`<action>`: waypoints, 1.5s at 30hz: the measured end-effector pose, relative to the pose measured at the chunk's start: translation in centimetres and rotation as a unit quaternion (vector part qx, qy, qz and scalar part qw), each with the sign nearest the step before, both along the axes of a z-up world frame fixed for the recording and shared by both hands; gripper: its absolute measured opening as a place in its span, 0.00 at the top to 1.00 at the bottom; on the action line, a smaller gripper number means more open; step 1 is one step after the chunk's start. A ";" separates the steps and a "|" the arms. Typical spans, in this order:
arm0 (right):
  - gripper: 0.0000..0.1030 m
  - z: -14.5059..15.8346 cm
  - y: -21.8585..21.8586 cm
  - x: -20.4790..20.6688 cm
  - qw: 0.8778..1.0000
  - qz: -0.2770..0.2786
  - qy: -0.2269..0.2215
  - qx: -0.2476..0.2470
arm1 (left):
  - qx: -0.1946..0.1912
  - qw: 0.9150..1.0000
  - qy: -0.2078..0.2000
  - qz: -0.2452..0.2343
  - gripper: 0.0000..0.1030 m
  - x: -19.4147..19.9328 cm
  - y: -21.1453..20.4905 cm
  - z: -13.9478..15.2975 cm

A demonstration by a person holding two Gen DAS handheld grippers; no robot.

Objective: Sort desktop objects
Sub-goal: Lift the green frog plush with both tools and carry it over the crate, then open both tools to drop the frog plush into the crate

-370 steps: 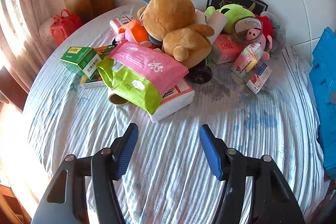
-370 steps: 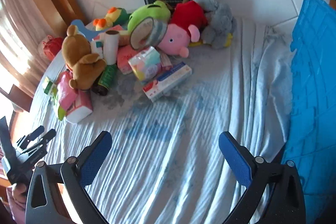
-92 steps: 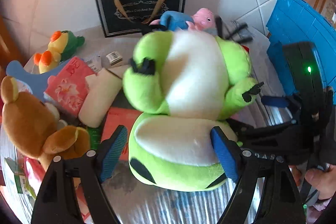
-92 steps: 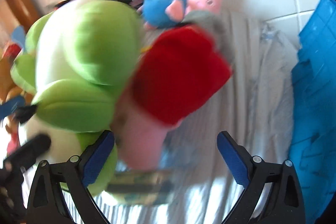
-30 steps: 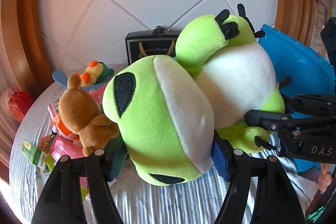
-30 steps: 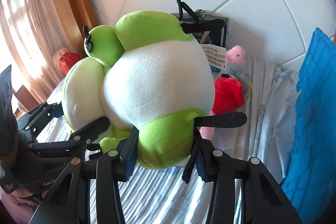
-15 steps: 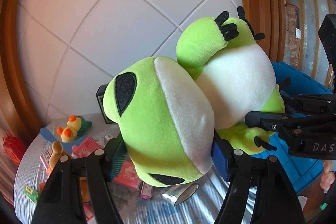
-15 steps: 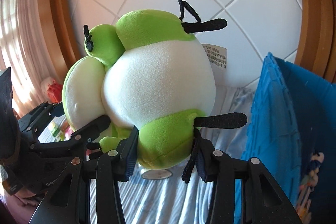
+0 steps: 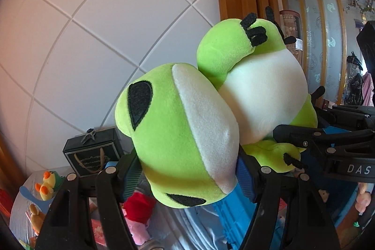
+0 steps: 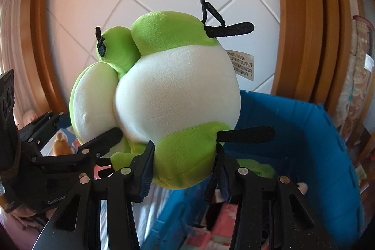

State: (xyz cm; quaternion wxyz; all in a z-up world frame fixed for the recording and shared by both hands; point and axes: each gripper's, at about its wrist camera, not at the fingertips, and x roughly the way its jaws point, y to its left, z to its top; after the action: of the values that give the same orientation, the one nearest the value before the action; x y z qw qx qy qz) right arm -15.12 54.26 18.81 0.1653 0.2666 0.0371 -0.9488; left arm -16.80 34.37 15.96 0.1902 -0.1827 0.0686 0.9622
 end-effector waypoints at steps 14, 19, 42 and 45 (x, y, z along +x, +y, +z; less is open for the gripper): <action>0.56 0.5 17.5 -7.0 0.997 -0.058 -0.058 0.001 | -0.052 0.995 -0.054 -0.067 0.33 -5.0 18.0 0.6; 0.56 -2.3 19.8 -7.7 0.993 -0.055 -0.108 -0.009 | -0.085 0.990 -0.091 -0.070 0.32 -7.1 21.1 -1.8; 0.21 -8.1 21.4 -15.6 0.971 -0.123 -0.201 0.030 | -0.140 0.961 -0.240 0.000 0.27 -15.3 25.1 -7.4; 0.10 -7.3 20.8 -14.1 0.972 -0.129 -0.192 0.050 | -0.125 0.959 -0.256 0.000 0.27 -14.5 23.8 -6.6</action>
State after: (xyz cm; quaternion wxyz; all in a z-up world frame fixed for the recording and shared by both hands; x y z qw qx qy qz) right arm -29.21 75.05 11.54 0.0319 0.4546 0.0177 -0.8900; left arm -31.34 58.17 9.34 0.1769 -0.4453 0.1371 0.8669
